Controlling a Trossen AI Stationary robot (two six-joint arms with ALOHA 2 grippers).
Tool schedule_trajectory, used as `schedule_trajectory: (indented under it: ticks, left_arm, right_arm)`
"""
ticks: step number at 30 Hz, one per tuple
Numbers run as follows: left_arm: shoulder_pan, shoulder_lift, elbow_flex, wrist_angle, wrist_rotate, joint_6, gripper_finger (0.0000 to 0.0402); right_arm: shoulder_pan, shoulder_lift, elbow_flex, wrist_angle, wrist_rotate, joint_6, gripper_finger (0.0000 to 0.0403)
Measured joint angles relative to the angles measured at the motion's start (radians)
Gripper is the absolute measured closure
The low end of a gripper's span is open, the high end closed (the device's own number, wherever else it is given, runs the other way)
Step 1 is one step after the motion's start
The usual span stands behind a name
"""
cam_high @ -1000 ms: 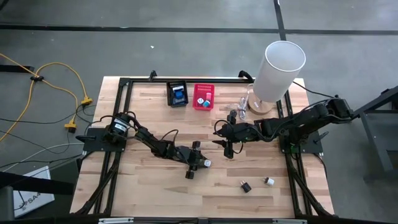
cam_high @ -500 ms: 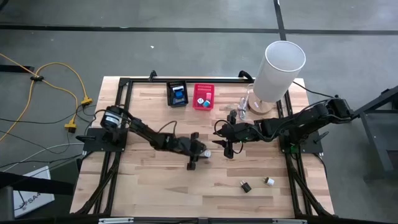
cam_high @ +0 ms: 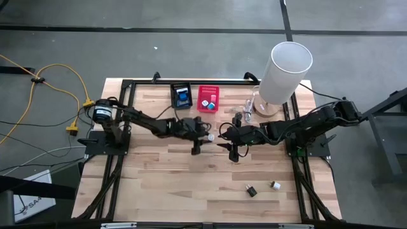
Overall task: Pick & Place Office items
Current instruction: Put the purple charger adapter into the red basket
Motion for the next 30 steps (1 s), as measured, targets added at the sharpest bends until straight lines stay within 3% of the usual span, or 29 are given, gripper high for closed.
schedule_trajectory:
  ticks: [8, 19, 30]
  left_arm:
    - [0.175, -0.013, 0.0, 0.016, 0.084, 0.07, 0.0271]
    - [0.328, -0.013, 0.036, 0.096, 0.089, 0.089, 0.0271]
    - [0.447, -0.012, 0.312, -0.413, 0.089, 0.152, 0.0271]
  right_arm:
    - [0.0, 0.0, 0.0, 0.0, 0.0, 0.0, 0.0243]
    - [0.0, 0.0, 0.0, 0.0, 0.0, 0.0, 0.0243]
    - [0.0, 0.0, 0.0, 0.0, 0.0, 0.0, 0.0243]
